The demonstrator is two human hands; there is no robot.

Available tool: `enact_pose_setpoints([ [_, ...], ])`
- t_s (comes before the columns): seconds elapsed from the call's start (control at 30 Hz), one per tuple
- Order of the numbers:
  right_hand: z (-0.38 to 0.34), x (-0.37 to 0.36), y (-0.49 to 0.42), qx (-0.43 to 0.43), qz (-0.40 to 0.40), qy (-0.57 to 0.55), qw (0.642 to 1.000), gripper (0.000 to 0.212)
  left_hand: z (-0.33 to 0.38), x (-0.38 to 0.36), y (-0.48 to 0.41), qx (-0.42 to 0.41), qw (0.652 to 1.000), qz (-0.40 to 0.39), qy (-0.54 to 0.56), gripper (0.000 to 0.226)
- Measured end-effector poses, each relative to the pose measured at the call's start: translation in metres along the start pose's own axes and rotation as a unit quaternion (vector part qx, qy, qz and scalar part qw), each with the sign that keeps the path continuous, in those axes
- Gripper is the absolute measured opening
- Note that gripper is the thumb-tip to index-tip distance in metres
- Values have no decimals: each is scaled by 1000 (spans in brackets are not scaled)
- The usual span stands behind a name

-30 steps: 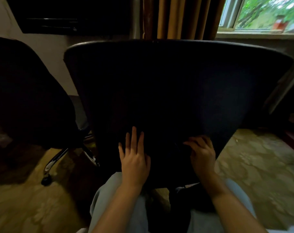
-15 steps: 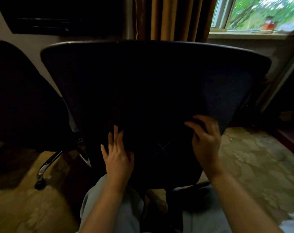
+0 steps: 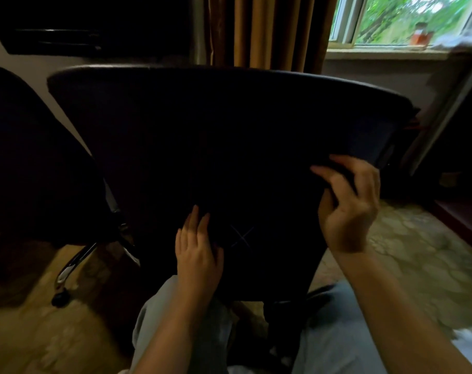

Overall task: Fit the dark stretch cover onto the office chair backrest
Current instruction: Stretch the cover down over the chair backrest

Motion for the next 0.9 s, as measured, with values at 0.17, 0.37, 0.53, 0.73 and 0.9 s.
enact_pose_setpoints([
  [0.17,17,-21,43,-19,-72,47,996,27,7,-2,0,12,1000,-2,22,59],
  [0.37,35,-37,132,-57,-223,32,973,28,8,0,1,21,999,2,33,58],
  [0.53,29,-14,79,-63,-119,-1,991,26,18,-4,2,7,999,12,36,58],
  [0.73,36,10,6,-45,29,-1,999,22,26,-13,1,2,999,15,51,56],
  [0.9,61,-14,75,-75,-89,24,993,29,24,-17,1,3,1000,-8,25,60],
])
Point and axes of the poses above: each hand's wrist, its own y-axis away from the middle knuckle, its own x-axis out of the back of the hand, z = x × y, the point moved 6 cm from there along -y, towards the middle knuckle, and after that the axes turned 4 degrees about -y, right-handed, at the moved point
